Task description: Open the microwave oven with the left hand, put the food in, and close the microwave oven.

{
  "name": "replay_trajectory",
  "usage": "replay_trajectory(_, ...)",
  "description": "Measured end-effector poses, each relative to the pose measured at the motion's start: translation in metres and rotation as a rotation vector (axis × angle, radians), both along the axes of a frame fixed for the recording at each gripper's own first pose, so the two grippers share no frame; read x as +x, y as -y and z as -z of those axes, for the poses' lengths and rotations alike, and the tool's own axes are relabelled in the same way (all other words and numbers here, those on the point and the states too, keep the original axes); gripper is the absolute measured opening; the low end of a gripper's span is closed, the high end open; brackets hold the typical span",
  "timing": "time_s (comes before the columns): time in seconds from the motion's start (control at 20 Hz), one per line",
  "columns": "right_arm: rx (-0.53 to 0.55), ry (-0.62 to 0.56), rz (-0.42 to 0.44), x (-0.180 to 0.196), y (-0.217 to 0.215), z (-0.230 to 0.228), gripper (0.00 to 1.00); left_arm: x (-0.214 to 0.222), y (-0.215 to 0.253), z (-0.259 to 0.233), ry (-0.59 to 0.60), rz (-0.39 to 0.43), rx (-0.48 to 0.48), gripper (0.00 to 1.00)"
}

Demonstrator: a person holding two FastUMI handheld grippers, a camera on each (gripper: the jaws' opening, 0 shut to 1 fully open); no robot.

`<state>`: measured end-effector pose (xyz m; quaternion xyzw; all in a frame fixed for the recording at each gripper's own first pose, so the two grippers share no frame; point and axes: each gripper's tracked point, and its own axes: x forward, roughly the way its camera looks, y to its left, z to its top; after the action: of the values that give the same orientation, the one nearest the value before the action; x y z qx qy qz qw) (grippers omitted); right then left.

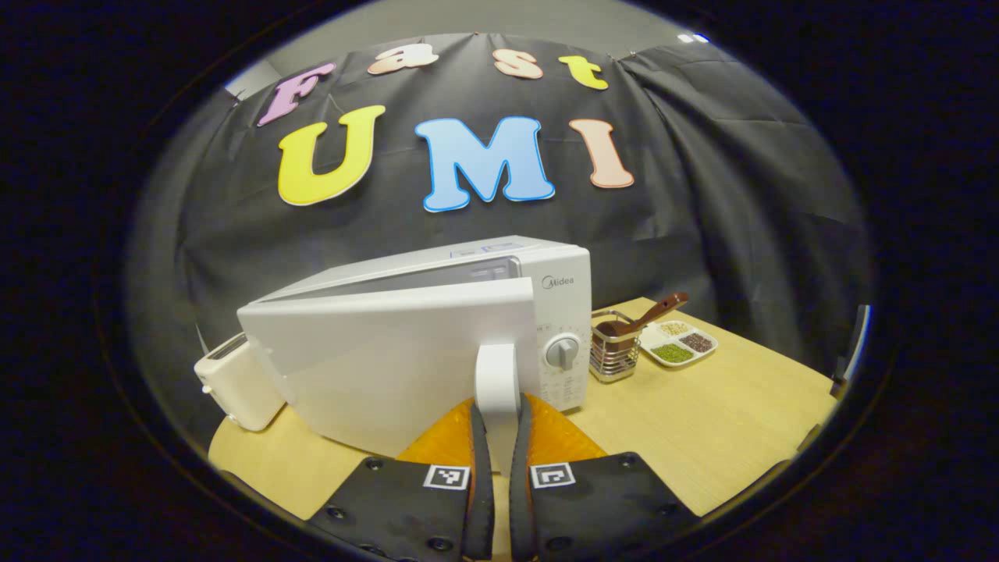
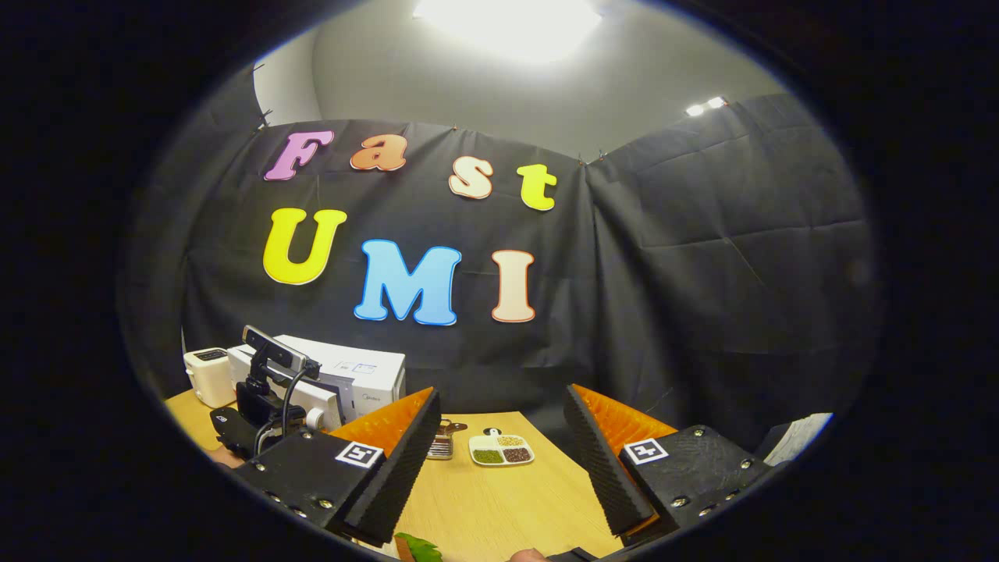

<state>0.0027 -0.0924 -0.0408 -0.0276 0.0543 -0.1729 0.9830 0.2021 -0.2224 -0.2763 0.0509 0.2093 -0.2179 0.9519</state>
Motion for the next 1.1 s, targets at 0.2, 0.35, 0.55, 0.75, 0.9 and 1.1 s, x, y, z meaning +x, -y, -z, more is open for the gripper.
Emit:
replay_trajectory(0.2,0.022,0.004,-0.104,-0.001,-0.007,0.003,0.96,-0.028,-0.028,-0.005,-0.030,-0.044,0.002,0.14)
replay_trajectory(0.35,0.050,0.000,-0.180,-0.008,-0.013,0.005,0.96,-0.046,-0.050,-0.008,-0.028,-0.085,0.025,0.14)
replay_trajectory(0.55,0.053,0.004,-0.277,-0.013,-0.025,0.005,0.96,-0.069,-0.085,-0.011,-0.030,-0.136,0.049,0.14)
replay_trajectory(0.75,0.090,0.022,-0.312,-0.016,-0.038,0.001,0.96,-0.086,-0.117,-0.012,-0.040,-0.160,0.059,0.14)
replay_trajectory(0.9,0.089,0.026,-0.320,-0.012,-0.052,0.002,0.96,-0.096,-0.138,-0.013,-0.041,-0.154,0.059,0.14)
replay_trajectory(1.1,0.108,0.040,-0.314,-0.008,-0.079,-0.006,0.96,-0.107,-0.169,-0.014,-0.055,-0.159,0.054,0.14)
